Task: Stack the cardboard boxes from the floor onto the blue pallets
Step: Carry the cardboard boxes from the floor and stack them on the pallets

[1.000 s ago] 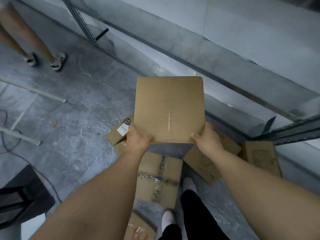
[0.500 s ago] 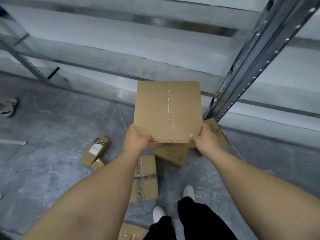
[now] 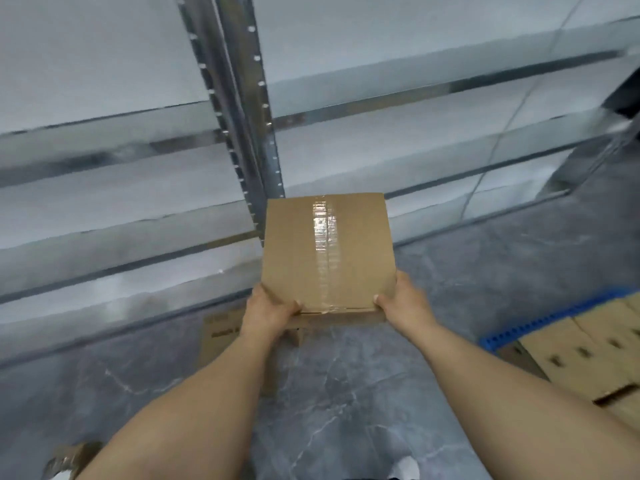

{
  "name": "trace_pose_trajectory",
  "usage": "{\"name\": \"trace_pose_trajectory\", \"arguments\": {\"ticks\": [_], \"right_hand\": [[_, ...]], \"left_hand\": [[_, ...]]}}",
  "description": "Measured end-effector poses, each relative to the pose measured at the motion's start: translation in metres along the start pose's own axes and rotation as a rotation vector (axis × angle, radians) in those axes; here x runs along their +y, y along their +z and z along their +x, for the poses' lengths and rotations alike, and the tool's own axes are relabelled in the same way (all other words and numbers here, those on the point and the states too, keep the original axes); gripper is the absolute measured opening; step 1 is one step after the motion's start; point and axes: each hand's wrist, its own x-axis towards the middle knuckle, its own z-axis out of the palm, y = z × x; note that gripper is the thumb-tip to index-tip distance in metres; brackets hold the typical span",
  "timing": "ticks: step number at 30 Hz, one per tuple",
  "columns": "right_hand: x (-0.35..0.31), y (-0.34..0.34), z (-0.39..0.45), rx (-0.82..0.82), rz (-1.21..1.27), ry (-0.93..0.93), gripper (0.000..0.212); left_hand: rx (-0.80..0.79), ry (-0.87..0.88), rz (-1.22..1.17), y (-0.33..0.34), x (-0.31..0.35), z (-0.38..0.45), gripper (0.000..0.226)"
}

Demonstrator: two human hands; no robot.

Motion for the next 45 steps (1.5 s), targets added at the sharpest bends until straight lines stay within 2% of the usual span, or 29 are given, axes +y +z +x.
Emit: {"name": "trace_pose_trajectory", "arguments": {"ticks": [6, 12, 20, 25, 29, 34, 38, 45], "right_hand": [[0.098, -0.099, 0.018, 0.169, 0.051, 0.204, 0.041], [0.184, -0.164, 0.021, 0.297, 0.157, 0.373, 0.04], [0.258, -0.202, 0.024, 0.409, 0.341, 0.613, 0.051], [0.289, -0.227, 0.027, 0.516, 0.395, 0.728, 0.041], [0.329, -0.255, 0.028, 0.609, 0.473, 0.794, 0.043], [0.395, -0.281, 0.028, 0.66, 0.533, 0.839, 0.05], [0.455, -0.293, 0.035, 0.683, 0.556, 0.866, 0.04], [0.544, -0.256, 0.074, 0.659, 0.617, 0.949, 0.048]], "left_hand": [[-0.187, 0.143, 0.083, 0.124, 0.1, -0.005, 0.065], [-0.378, 0.28, 0.176, 0.232, 0.162, -0.021, 0.052], [-0.647, 0.388, 0.293, 0.34, 0.215, -0.031, 0.073], [-0.732, 0.474, 0.4, 0.397, 0.248, -0.038, 0.072], [-0.795, 0.565, 0.475, 0.451, 0.273, -0.055, 0.076], [-0.859, 0.608, 0.55, 0.525, 0.293, -0.085, 0.085], [-0.865, 0.641, 0.587, 0.591, 0.295, -0.1, 0.084], [-0.876, 0.609, 0.717, 0.685, 0.251, -0.083, 0.086]]}}
